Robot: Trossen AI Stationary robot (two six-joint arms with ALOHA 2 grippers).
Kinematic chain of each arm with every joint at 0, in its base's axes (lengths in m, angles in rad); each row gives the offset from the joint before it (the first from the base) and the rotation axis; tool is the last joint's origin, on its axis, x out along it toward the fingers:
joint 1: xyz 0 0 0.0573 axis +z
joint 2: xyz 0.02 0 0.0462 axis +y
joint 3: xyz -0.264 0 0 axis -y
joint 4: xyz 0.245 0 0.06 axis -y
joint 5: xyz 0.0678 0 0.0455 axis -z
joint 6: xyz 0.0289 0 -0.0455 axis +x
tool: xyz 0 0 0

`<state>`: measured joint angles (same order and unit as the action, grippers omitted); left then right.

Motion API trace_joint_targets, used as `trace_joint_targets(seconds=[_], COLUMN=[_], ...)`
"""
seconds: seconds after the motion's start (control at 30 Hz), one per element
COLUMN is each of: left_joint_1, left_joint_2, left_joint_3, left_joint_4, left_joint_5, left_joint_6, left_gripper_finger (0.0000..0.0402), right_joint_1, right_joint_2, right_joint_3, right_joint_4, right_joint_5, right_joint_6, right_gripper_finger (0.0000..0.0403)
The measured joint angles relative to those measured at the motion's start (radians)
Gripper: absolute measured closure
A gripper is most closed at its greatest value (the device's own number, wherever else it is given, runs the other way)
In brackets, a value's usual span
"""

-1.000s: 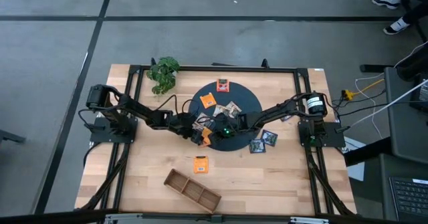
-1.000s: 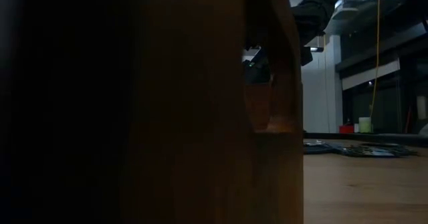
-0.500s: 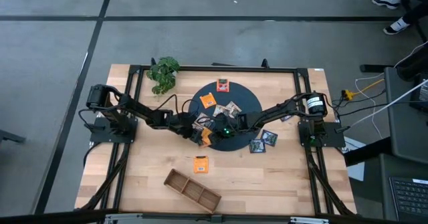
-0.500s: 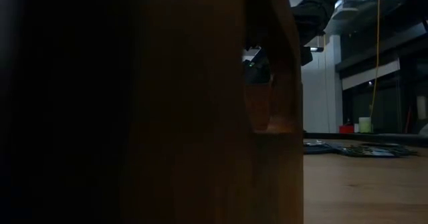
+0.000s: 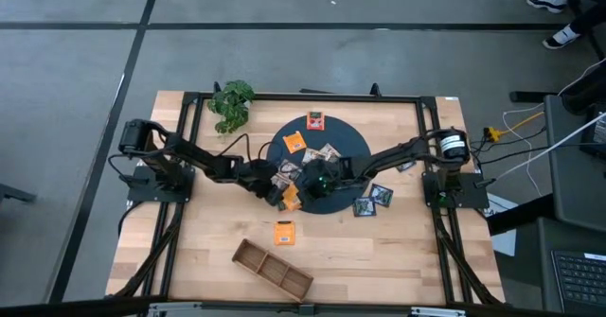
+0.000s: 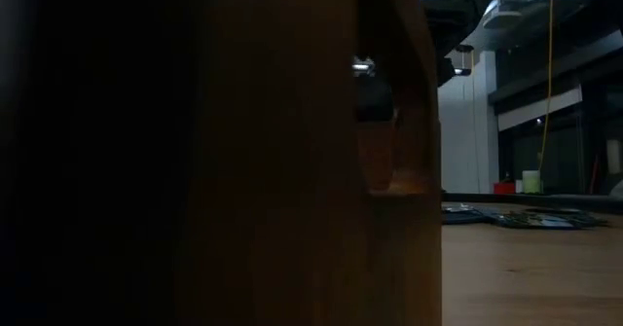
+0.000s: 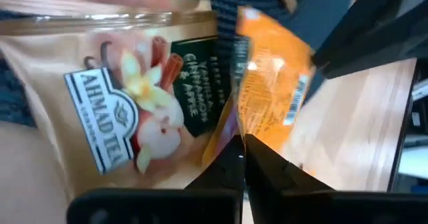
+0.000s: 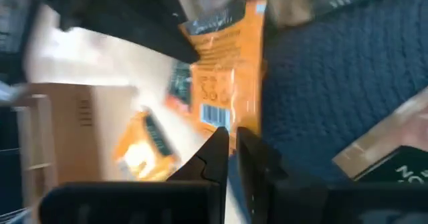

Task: Pick & Place Tea
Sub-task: Put the orange tea bag into the left section of the wooden organizer

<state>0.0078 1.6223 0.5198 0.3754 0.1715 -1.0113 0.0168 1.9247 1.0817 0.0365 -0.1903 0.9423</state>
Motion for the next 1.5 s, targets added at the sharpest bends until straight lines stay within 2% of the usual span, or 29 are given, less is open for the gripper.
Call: trace_joint_targets(seconds=[0.1, 0.37, 0.57, 0.9, 1.1, 1.5], left_joint_1=[0.000, 0.000, -0.001, -0.001, -0.001, -0.001], left_joint_2=[-0.039, -0.130, -0.191, -0.344, -0.409, -0.415], left_joint_3=[0.002, 0.002, 0.003, 0.003, 0.005, 0.005], left_joint_4=[0.003, -0.038, -0.062, -0.156, -0.162, -0.159], left_joint_5=[0.002, 0.034, 0.034, 0.040, 0.033, 0.067], left_joint_6=[0.058, 0.219, 0.422, 0.717, 0.748, 0.700], left_gripper_finger=[0.0399, 0.0399, 0.0399, 0.0399, 0.0399, 0.0399], right_joint_1=[-0.010, -0.014, -0.014, -0.014, -0.012, -0.012], right_joint_2=[-0.048, -0.207, -0.282, -0.321, -0.316, -0.316], right_joint_3=[0.000, 0.000, 0.000, 0.001, 0.001, 0.001], right_joint_4=[-0.005, -0.013, -0.019, -0.032, -0.024, 0.020], right_joint_5=[-0.034, -0.040, -0.040, -0.039, -0.026, 0.013], right_joint_6=[-0.002, -0.049, -0.054, -0.064, -0.174, -0.285], right_gripper_finger=[0.0367, 0.0367, 0.0367, 0.0367, 0.0364, 0.0256])
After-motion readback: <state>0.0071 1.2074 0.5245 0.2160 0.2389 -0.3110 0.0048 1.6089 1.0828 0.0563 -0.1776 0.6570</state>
